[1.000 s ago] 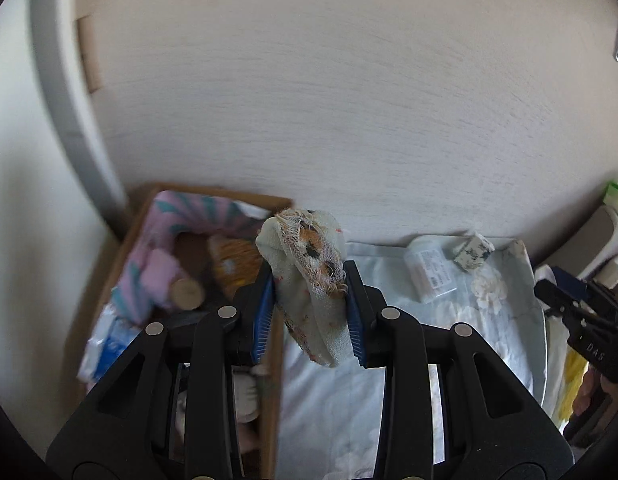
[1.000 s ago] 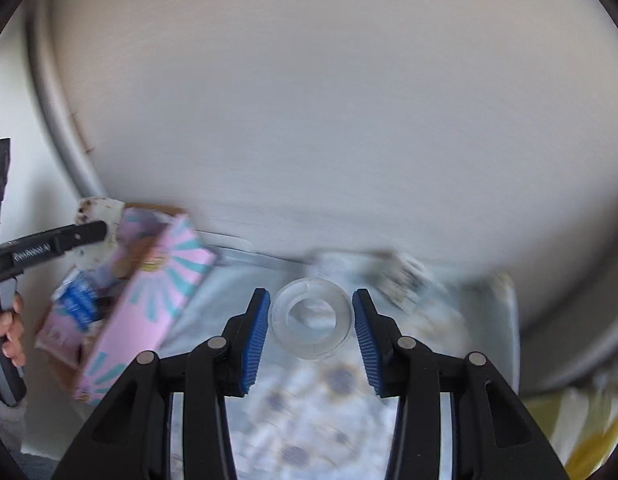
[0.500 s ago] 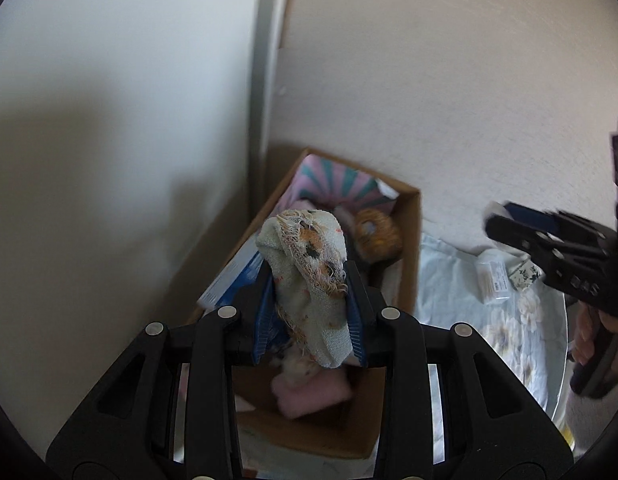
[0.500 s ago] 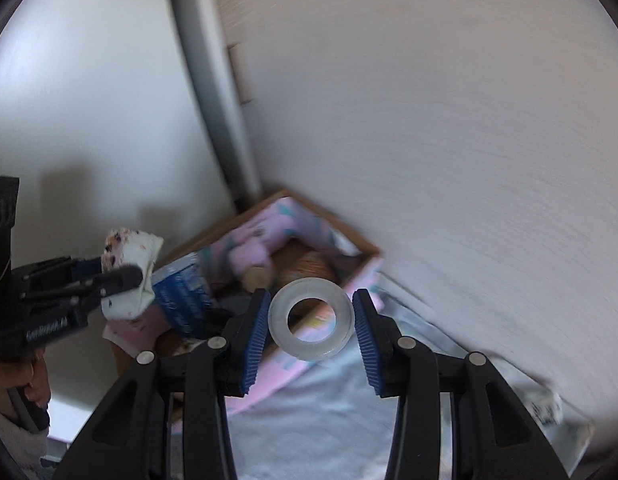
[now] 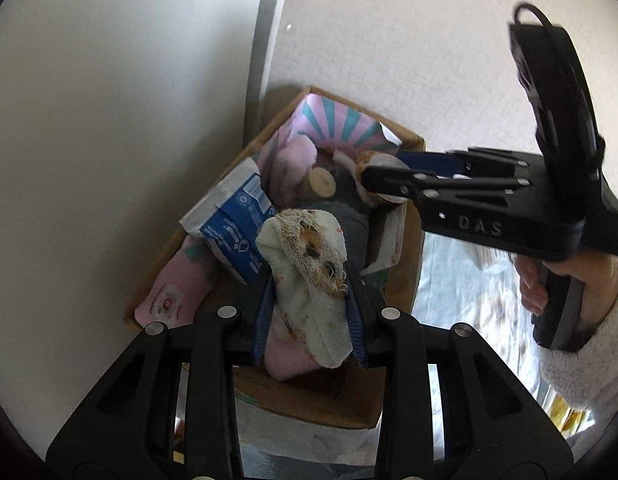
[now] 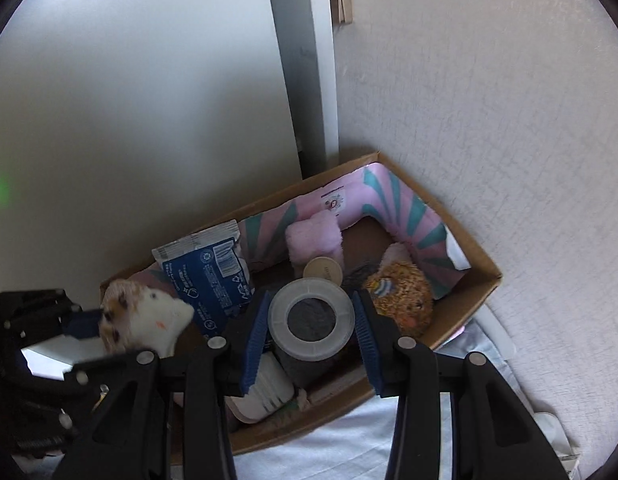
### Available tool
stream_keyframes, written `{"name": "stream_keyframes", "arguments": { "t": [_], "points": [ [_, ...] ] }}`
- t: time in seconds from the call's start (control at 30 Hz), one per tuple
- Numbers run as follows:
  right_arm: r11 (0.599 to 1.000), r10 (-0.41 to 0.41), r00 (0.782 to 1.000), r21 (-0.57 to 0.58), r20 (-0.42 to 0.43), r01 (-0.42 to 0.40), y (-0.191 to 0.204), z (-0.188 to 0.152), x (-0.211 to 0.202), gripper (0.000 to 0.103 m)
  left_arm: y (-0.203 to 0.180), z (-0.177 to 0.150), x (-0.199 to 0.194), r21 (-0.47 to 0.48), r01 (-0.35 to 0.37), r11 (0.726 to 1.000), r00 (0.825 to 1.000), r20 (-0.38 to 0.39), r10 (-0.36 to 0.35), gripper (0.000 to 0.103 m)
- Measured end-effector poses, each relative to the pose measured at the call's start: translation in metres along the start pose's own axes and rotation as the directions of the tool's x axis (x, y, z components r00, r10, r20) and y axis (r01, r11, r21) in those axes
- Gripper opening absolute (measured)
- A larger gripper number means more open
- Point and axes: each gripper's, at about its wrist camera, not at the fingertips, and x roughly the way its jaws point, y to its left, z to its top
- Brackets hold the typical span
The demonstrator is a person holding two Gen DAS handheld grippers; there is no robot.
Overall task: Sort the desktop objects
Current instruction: 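Open both tools to drop pouch and clear ring into the box, then move both tools back to the last items on the sheet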
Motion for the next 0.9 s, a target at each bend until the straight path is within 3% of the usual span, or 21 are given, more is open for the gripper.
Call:
{"name": "stream_keyframes", "arguments": {
  "t": [0.53, 0.57, 0.63, 0.67, 0.73, 0.9],
  "points": [
    [0.996, 0.051, 0.998, 0.072, -0.026, -0.049, -0.002, 0.017, 0.017, 0.041, -0.007, -0.002, 0.014, 0.034, 0.006, 0.999, 0.998, -0.063, -0.004, 0.032],
    [0.993, 0.067, 0.997, 0.098, -0.026, -0.064, -0.005, 0.017, 0.017, 0.052, -0.006, -0.002, 0.016, 0.019, 0.018, 1.000, 0.997, -0.072, -0.016, 0.038],
    [0.982, 0.080, 0.997, 0.172, 0.002, -0.080, -0.015, 0.017, 0.012, 0.072, -0.004, -0.001, 0.017, -0.008, 0.038, 0.999, 0.996, -0.077, -0.038, 0.073],
    [0.976, 0.072, 0.997, 0.202, 0.031, -0.077, -0.020, 0.016, 0.008, 0.078, -0.004, 0.000, 0.016, -0.009, 0.034, 0.999, 0.997, -0.073, -0.035, 0.103],
    [0.964, 0.049, 0.995, 0.257, 0.089, -0.070, -0.032, 0.013, -0.006, 0.081, -0.005, 0.001, 0.010, 0.000, 0.040, 0.999, 0.998, -0.041, -0.040, 0.103],
    [0.948, 0.008, 0.991, 0.315, 0.136, -0.051, -0.047, 0.000, -0.030, 0.081, -0.008, 0.003, 0.012, 0.012, 0.027, 1.000, 0.999, -0.045, -0.026, 0.103]
  ]
}}
